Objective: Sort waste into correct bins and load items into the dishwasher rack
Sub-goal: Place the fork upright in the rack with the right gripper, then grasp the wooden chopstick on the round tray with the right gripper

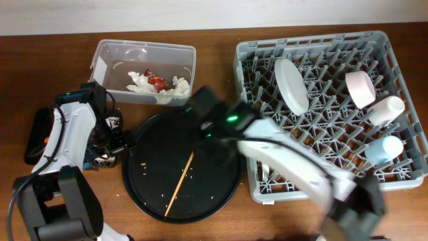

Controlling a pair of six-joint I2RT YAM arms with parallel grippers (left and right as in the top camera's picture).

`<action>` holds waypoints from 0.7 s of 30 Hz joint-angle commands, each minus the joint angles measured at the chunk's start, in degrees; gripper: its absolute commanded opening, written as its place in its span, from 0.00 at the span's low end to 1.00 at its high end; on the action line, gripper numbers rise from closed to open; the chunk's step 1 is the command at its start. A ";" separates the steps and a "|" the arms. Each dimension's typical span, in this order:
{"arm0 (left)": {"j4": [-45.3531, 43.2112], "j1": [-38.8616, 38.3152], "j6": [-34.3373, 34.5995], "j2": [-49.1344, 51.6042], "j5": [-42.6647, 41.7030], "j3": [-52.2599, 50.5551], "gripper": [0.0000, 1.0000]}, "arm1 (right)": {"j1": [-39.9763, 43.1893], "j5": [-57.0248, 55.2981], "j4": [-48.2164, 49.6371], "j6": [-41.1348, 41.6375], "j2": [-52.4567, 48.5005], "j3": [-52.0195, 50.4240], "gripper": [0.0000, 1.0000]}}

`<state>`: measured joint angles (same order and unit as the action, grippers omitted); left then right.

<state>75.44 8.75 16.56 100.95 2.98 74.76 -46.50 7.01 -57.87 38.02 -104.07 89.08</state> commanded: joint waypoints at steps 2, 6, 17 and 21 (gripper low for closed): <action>0.00 0.04 0.76 -0.46 -0.46 0.50 0.99 | -4.79 0.13 3.39 11.37 -9.22 -0.02 0.58; 0.00 0.04 0.76 -0.46 -0.46 0.50 0.99 | -7.69 -1.81 7.17 17.29 -14.67 -0.04 0.58; 0.04 0.04 0.76 -0.46 -0.46 0.50 0.99 | -8.98 -9.55 11.47 28.46 -16.31 -0.02 0.89; 0.02 0.04 0.76 -0.46 -0.46 0.50 0.99 | -8.94 -5.38 12.33 28.48 -16.31 -0.02 0.98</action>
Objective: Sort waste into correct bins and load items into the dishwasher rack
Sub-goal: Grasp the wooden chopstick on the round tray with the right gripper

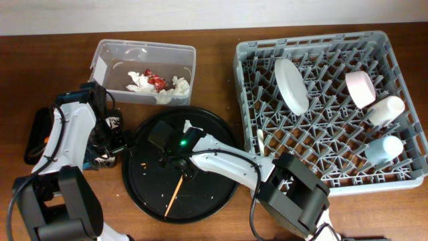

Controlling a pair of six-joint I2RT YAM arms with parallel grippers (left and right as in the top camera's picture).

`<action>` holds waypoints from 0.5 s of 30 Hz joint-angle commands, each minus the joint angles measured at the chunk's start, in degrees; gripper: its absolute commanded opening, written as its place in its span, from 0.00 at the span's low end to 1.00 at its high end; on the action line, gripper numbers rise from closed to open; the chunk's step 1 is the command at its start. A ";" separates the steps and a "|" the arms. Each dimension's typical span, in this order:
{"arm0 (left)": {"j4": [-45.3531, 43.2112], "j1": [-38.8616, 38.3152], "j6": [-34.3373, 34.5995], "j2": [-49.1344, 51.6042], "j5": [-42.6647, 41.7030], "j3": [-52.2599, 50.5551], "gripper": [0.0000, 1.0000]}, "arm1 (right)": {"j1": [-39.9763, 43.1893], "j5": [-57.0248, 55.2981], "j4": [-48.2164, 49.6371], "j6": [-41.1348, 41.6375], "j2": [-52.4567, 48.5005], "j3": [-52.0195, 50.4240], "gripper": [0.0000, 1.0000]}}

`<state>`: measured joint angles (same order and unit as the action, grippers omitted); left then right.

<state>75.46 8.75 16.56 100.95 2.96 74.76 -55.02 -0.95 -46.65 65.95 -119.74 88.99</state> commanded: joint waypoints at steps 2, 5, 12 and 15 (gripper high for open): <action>0.00 0.04 0.76 -0.46 -0.44 0.50 0.99 | -0.39 2.60 1.70 0.57 -0.63 0.07 0.96; 0.04 0.04 0.76 -0.46 -0.44 0.50 0.99 | -0.39 0.20 -0.46 9.99 -0.63 0.07 0.87; 0.04 0.04 0.76 -0.46 -0.44 0.50 0.99 | 0.02 -1.38 -0.83 11.13 -2.62 0.07 0.79; 0.09 0.04 0.76 -0.46 -0.44 0.50 0.99 | 0.00 -0.83 -1.36 10.99 -5.31 0.07 0.77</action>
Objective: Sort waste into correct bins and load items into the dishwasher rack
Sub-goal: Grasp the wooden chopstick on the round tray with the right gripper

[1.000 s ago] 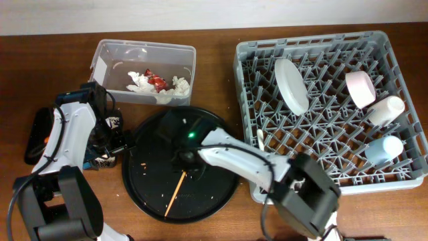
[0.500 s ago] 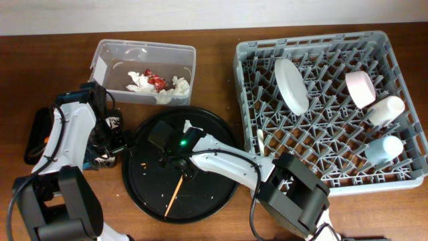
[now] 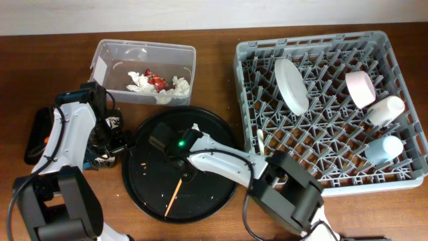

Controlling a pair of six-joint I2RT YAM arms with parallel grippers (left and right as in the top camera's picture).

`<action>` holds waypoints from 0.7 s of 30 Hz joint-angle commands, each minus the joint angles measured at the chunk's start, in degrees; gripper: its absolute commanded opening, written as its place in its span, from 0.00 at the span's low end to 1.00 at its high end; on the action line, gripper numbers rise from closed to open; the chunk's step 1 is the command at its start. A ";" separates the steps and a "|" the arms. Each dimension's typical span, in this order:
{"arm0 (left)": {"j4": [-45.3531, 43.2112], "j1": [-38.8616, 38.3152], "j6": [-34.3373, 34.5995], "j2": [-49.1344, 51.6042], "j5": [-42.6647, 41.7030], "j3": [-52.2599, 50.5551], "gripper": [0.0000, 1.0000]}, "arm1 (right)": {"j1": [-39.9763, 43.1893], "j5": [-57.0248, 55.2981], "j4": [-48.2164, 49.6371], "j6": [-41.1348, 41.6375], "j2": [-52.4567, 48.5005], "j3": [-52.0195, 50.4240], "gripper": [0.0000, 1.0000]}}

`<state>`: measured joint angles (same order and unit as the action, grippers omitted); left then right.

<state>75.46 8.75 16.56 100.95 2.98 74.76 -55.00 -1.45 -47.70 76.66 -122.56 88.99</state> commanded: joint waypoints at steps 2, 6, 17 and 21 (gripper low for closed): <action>0.09 0.04 0.76 -0.46 -0.46 0.50 0.99 | 0.00 -0.90 -0.50 0.28 -3.48 0.07 0.77; 0.07 0.04 0.76 -0.46 -0.46 0.50 0.99 | 0.00 -2.29 -1.99 0.11 -5.79 0.07 0.71; 0.02 0.04 0.76 -0.46 -0.46 0.50 0.99 | 9.99 3.56 -15.08 -5.88 -5.77 4.72 0.69; 0.04 0.04 0.76 -0.46 -0.46 0.50 0.99 | 7.52 3.58 -14.93 -5.86 -5.77 4.70 0.69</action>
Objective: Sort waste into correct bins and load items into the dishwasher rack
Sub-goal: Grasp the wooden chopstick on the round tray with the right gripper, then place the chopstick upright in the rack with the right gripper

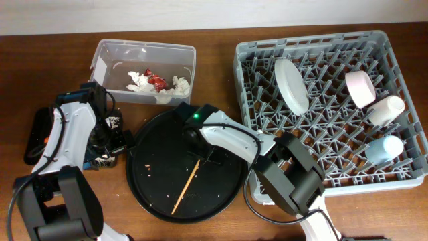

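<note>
A wooden chopstick (185, 187) lies slanted on the round black tray (221, 194), among crumbs. My right gripper (200, 155) hangs low over the tray at the chopstick's upper end; its fingers are hidden under the wrist, so I cannot tell how its jaws stand. My left gripper (110, 148) points down beside the tray's left edge, and its state is unclear too. The clear waste bin (107, 53) holds crumpled tissue (140, 84) and a red wrapper (156, 82). The grey dishwasher rack (244, 67) holds a white plate (292, 86), a pink cup (360, 88) and two white cups (386, 110).
A black container (35, 137) lies at the table's left edge behind my left arm. A white utensil (261, 142) stands in the rack's near-left corner. The rack's left wall is close to the tray's right rim.
My right gripper has moved from the tray's left middle to the right, onto the chopstick's upper end. The chopstick now lies slightly farther right. The left arm has not moved.
First my right arm was blurred above the tray's upper right. At the two later moments its gripper was low over the tray's left middle, beside the chopstick. Now it is at the chopstick's upper end. The left arm stayed beside the tray throughout.
</note>
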Controlling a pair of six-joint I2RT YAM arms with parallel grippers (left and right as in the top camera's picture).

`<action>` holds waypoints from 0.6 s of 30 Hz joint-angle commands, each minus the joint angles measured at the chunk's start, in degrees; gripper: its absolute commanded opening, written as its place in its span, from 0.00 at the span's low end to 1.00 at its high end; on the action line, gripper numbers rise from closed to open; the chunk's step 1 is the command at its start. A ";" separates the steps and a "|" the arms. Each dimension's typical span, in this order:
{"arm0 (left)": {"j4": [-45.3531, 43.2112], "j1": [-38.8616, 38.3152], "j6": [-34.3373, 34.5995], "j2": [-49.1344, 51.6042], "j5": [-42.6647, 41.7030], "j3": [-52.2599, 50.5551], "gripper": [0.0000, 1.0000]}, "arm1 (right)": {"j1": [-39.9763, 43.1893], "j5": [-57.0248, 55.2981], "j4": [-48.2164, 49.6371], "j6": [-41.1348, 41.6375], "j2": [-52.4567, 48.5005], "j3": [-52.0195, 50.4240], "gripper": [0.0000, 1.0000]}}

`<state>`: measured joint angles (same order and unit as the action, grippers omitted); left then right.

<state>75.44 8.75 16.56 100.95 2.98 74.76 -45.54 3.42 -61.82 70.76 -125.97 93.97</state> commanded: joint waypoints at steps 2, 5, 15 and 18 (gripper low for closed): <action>0.04 0.04 0.76 -0.46 -0.46 0.50 0.99 | -3.96 -1.29 -0.33 0.17 -2.36 -0.28 0.65; 0.07 0.04 0.76 -0.46 -0.46 0.50 0.99 | -6.21 -1.29 3.48 0.17 -2.36 -0.33 0.59; 0.07 0.04 0.76 -0.46 -0.46 0.50 0.99 | -6.80 -2.82 5.29 0.17 -2.36 -0.42 0.18; 0.04 0.04 0.76 -0.46 -0.44 0.50 0.99 | -6.80 -2.78 4.52 -0.07 -2.36 -0.42 0.05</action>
<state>75.46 8.75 16.56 100.95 2.96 74.76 -51.79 1.06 -56.84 71.24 -126.19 94.08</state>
